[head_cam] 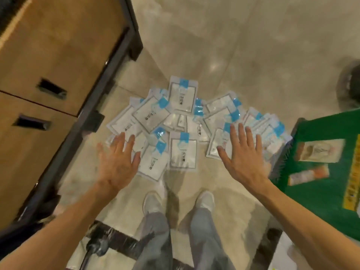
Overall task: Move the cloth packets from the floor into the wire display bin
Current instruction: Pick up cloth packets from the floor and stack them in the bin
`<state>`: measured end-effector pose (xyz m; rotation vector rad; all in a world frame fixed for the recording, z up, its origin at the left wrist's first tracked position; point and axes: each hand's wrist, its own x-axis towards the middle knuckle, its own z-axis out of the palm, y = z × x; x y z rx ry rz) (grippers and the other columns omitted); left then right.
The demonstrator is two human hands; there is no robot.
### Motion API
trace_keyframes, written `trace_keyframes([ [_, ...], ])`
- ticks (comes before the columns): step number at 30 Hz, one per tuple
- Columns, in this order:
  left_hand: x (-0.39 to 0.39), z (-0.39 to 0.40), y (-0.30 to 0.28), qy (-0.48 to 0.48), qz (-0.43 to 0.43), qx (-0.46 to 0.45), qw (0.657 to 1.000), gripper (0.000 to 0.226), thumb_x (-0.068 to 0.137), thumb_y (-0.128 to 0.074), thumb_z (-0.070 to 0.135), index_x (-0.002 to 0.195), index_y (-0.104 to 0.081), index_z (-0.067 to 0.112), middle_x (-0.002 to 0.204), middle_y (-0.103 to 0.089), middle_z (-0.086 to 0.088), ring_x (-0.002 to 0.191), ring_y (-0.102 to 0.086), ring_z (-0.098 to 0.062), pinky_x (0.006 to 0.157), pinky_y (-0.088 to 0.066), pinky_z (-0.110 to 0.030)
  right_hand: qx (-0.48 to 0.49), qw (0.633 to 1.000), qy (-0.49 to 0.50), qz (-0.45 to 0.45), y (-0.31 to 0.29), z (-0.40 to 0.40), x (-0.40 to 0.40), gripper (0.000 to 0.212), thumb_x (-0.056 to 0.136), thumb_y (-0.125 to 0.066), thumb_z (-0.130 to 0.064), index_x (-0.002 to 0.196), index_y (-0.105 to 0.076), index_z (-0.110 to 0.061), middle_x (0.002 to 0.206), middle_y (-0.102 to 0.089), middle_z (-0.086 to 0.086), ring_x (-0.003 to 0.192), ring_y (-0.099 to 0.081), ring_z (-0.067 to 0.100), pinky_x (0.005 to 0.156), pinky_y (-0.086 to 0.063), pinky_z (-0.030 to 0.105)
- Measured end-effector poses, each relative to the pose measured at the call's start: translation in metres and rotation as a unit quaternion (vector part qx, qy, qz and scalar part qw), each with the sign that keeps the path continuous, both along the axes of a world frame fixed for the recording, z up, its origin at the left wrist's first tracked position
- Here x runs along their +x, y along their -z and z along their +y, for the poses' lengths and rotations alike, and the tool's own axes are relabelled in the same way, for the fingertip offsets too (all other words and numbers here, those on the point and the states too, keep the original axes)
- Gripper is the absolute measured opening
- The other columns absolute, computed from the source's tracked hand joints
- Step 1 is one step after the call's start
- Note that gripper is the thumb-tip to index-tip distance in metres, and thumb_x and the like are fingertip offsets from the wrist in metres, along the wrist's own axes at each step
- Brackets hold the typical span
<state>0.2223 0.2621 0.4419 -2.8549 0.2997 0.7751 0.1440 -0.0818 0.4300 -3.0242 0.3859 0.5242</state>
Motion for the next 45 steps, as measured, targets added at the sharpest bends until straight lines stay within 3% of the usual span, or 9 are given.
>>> trace_keyframes([
  [15, -0.022, 0.054, 0.405, 0.012, 0.031, 0.003, 0.999, 0.070, 0.096, -0.025, 0.046, 0.144, -0.052, 0.002, 0.153, -0.045, -0.023, 0.140, -0.047, -0.036, 0.111, -0.019, -0.074, 0.039, 0.998, 0.012, 0.040, 0.405, 0.033, -0.006, 0.104, 0.093, -0.015, -0.080, 0.164, -0.003, -0.004, 0.173, -0.003, 0.017, 0.161, -0.003, 0.028, 0.131, -0.004, 0.044],
  [20, -0.031, 0.069, 0.482, -0.024, 0.001, -0.054, 0.998, 0.109, 0.085, -0.008, 0.085, 0.161, -0.011, 0.007, 0.171, 0.000, -0.012, 0.158, 0.003, -0.024, 0.123, 0.000, -0.057, 0.063, 0.997, 0.033, 0.015, 0.477, 0.042, -0.007, 0.131, 0.079, -0.031, -0.094, 0.162, -0.002, 0.004, 0.171, -0.002, 0.024, 0.160, -0.004, 0.034, 0.129, -0.001, 0.045],
  [23, -0.038, 0.071, 0.498, -0.050, -0.019, -0.098, 0.994, 0.118, 0.079, -0.017, 0.093, 0.162, 0.001, 0.011, 0.170, 0.012, -0.008, 0.156, 0.018, -0.018, 0.124, 0.009, -0.055, 0.085, 0.994, 0.066, -0.017, 0.494, 0.046, -0.015, 0.139, 0.074, -0.041, -0.096, 0.162, 0.001, 0.003, 0.171, 0.003, 0.023, 0.160, 0.001, 0.033, 0.129, 0.003, 0.044],
  [27, -0.037, 0.067, 0.497, -0.092, -0.081, -0.158, 0.980, 0.103, 0.076, -0.040, 0.089, 0.142, -0.036, 0.009, 0.167, -0.011, -0.009, 0.156, -0.003, -0.020, 0.124, -0.002, -0.051, 0.119, 0.984, 0.104, -0.086, 0.497, 0.049, -0.020, 0.134, 0.072, -0.047, -0.094, 0.156, -0.023, 0.008, 0.165, -0.022, 0.028, 0.154, -0.022, 0.040, 0.126, -0.017, 0.059],
  [32, -0.018, 0.054, 0.480, -0.164, -0.084, -0.192, 0.964, 0.086, 0.065, -0.077, 0.073, 0.115, -0.051, 0.009, 0.139, -0.033, -0.005, 0.129, -0.022, -0.020, 0.114, -0.024, -0.051, 0.200, 0.955, 0.171, -0.139, 0.499, 0.064, -0.018, 0.104, 0.067, -0.068, -0.070, 0.145, -0.045, -0.005, 0.154, -0.044, 0.010, 0.144, -0.040, 0.030, 0.119, -0.028, 0.056],
  [36, -0.007, 0.044, 0.473, -0.174, -0.063, -0.133, 0.974, 0.078, 0.066, -0.076, 0.072, 0.109, -0.061, 0.009, 0.115, -0.056, -0.013, 0.115, -0.046, -0.034, 0.103, -0.032, -0.048, 0.202, 0.946, 0.215, -0.133, 0.497, 0.070, -0.011, 0.072, 0.065, -0.091, -0.038, 0.121, -0.062, -0.005, 0.144, -0.049, 0.010, 0.135, -0.042, 0.032, 0.116, -0.029, 0.050],
  [38, -0.005, 0.039, 0.466, -0.175, -0.051, -0.153, 0.971, 0.069, 0.070, -0.075, 0.069, 0.104, -0.062, 0.011, 0.105, -0.062, -0.011, 0.107, -0.052, -0.033, 0.098, -0.035, -0.046, 0.196, 0.947, 0.238, -0.085, 0.496, 0.067, -0.002, 0.066, 0.063, -0.093, -0.042, 0.112, -0.067, -0.007, 0.131, -0.057, 0.010, 0.124, -0.051, 0.034, 0.108, -0.040, 0.051],
  [42, 0.005, 0.027, 0.438, -0.268, 0.004, -0.246, 0.931, 0.048, 0.076, -0.083, 0.046, 0.097, -0.055, 0.014, 0.093, -0.063, -0.003, 0.093, -0.053, -0.026, 0.082, -0.043, -0.035, 0.312, 0.898, 0.309, -0.036, 0.483, 0.054, 0.011, 0.056, 0.065, -0.094, -0.038, 0.107, -0.072, -0.010, 0.099, -0.075, 0.004, 0.091, -0.074, 0.026, 0.073, -0.061, 0.038],
  [45, 0.019, 0.028, 0.419, -0.335, 0.068, -0.351, 0.872, 0.029, 0.081, -0.083, 0.023, 0.099, -0.061, 0.021, 0.087, -0.065, 0.011, 0.087, -0.066, -0.017, 0.072, -0.052, -0.024, 0.400, 0.849, 0.343, -0.022, 0.470, 0.039, 0.014, 0.062, 0.066, -0.092, -0.032, 0.118, -0.068, -0.008, 0.106, -0.077, 0.007, 0.092, -0.075, 0.025, 0.074, -0.064, 0.041],
])
